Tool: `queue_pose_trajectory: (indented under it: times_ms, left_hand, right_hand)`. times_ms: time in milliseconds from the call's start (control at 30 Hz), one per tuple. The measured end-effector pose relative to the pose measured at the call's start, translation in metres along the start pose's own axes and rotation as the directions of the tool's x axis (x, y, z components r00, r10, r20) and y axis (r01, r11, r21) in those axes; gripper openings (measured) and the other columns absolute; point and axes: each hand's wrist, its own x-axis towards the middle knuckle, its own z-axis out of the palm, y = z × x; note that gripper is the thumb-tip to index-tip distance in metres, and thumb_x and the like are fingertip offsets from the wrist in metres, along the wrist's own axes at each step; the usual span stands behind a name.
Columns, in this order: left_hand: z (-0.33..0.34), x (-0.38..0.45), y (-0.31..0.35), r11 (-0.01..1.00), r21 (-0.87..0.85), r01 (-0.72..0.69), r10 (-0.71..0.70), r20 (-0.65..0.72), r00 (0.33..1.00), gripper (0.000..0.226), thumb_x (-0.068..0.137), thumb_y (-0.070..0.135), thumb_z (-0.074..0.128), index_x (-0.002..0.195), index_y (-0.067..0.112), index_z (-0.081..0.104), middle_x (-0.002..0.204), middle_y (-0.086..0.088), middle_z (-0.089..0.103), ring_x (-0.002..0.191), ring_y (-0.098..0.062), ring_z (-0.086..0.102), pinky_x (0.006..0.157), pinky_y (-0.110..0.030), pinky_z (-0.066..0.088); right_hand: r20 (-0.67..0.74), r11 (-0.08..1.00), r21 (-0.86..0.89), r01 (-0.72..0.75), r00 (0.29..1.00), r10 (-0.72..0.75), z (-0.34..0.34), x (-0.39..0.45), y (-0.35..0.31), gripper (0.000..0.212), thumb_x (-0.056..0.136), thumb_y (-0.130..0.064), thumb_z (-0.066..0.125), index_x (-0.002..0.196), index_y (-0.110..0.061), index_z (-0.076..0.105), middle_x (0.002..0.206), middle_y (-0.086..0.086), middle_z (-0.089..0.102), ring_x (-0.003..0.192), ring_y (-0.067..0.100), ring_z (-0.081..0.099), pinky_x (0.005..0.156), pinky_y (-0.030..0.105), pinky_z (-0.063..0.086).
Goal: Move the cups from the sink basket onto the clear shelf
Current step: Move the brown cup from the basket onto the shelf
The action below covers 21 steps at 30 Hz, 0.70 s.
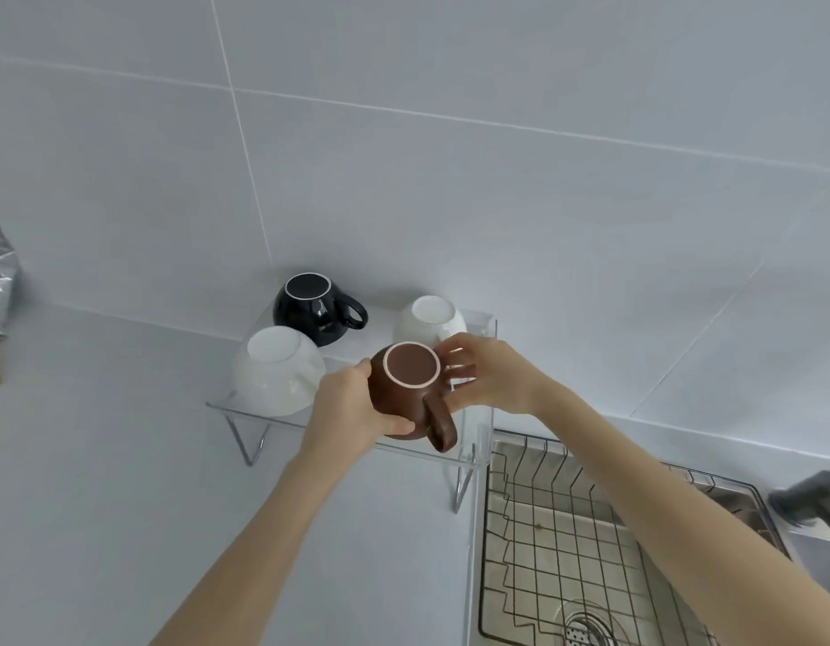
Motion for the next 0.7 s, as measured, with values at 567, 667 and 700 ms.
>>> queue_pose_trajectory:
  times_ms: [567,667,700]
  left_hand:
    - [-0.013,0.012,-0.016,0.99,-0.133,0.053,-0.027,0.186,0.982,0.062,0.046,0.041,0.079,0.102,0.019,0.065,0.1,0.004,0.071,0.098,-0.018,0.065,0.092,-0.035,0.05]
    - [-0.033,0.027,-0.004,0.948,-0.309,0.072,-0.03,0.139,0.99,0.053,0.064,0.051,0.067,0.111,0.028,0.061,0.113,0.01,0.061,0.108,-0.012,0.059,0.105,-0.035,0.041]
    - [-0.035,0.033,-0.001,0.933,-0.355,0.065,-0.022,0.124,0.992,0.045,0.069,0.052,0.062,0.109,0.031,0.061,0.113,0.009,0.062,0.11,-0.015,0.059,0.107,-0.039,0.04]
  right_hand:
    - [-0.197,0.996,0.066,-0.053,0.978,0.065,0.013,-0.02,0.007,0.037,0.074,-0.005,0.069,0.109,-0.017,0.063,0.106,0.006,0.069,0.096,0.018,0.065,0.09,0.036,0.053]
    - [-0.416,0.986,0.162,-0.042,0.903,0.107,0.032,-0.05,0.01,0.011,0.081,-0.014,0.063,0.089,-0.021,0.067,0.082,0.001,0.073,0.078,0.006,0.069,0.074,0.026,0.054]
    - [-0.44,0.985,0.168,-0.038,0.891,0.11,0.043,-0.06,0.01,0.008,0.08,-0.017,0.066,0.086,-0.022,0.067,0.076,-0.006,0.071,0.074,-0.002,0.067,0.071,0.018,0.052]
